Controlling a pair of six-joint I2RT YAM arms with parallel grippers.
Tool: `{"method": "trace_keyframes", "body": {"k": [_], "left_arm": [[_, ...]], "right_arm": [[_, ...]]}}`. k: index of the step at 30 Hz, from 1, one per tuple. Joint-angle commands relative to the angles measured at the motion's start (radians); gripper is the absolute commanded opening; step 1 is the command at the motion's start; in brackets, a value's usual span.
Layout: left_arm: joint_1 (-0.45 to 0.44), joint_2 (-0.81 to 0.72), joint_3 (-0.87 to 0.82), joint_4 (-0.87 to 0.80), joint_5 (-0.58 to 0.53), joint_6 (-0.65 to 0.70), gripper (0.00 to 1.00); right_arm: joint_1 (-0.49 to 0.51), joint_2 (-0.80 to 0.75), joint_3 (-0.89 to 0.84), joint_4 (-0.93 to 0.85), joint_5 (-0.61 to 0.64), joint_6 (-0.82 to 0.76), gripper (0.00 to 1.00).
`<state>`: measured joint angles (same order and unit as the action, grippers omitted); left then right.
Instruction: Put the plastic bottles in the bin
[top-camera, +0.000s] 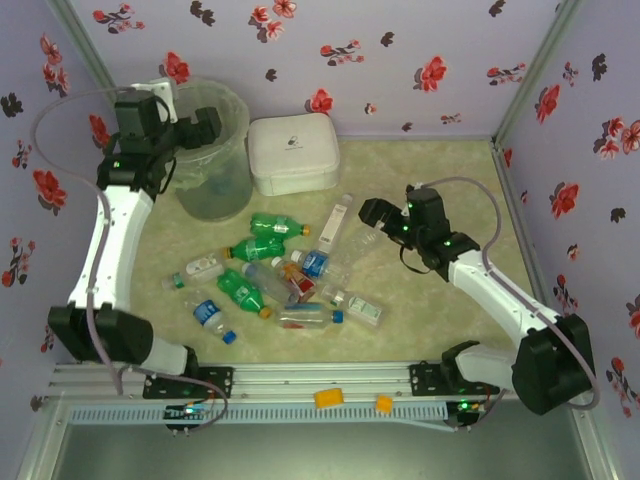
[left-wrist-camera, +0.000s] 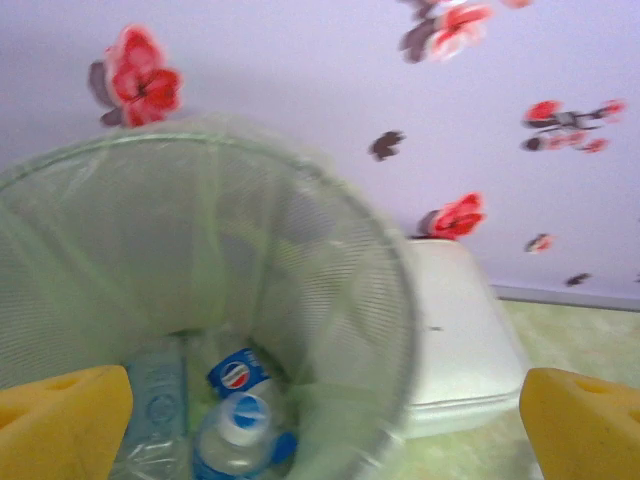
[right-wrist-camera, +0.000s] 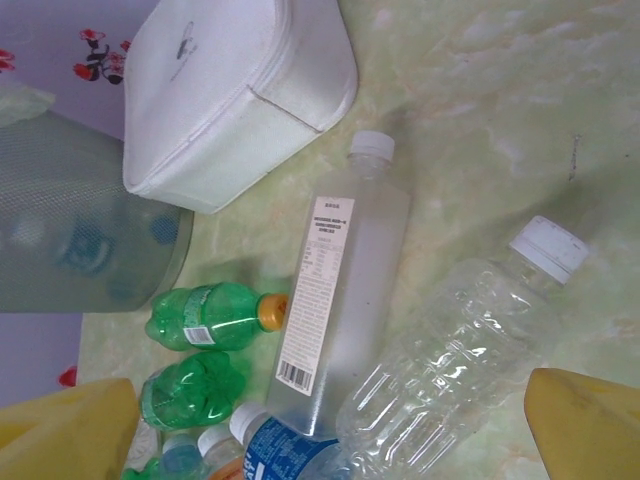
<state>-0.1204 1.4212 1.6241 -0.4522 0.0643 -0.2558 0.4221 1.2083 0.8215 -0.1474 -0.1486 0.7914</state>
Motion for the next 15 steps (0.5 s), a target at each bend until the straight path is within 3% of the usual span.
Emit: {"method": "trace_keyframes", "body": {"k": [1,9,15], "left_arm": [[-0.056,-0.115,-0.091,0.103,0.021,0.002,1.0],[-0.209,-0.392,-0.509,0.413,0.091,-0.116,1.0],[-0.302,-0.439,-0.805,0.667,0.104,-0.322,1.0]], "right_arm": [[-0.008,0.05,0.028,-0.025,0.025,-0.016,1.0],[-0.008,0.2,0.076,-0.015,0.02,0.029,1.0],[-0.008,0.327,0.11,-0.007,0.02,0.099,0.99]]}}
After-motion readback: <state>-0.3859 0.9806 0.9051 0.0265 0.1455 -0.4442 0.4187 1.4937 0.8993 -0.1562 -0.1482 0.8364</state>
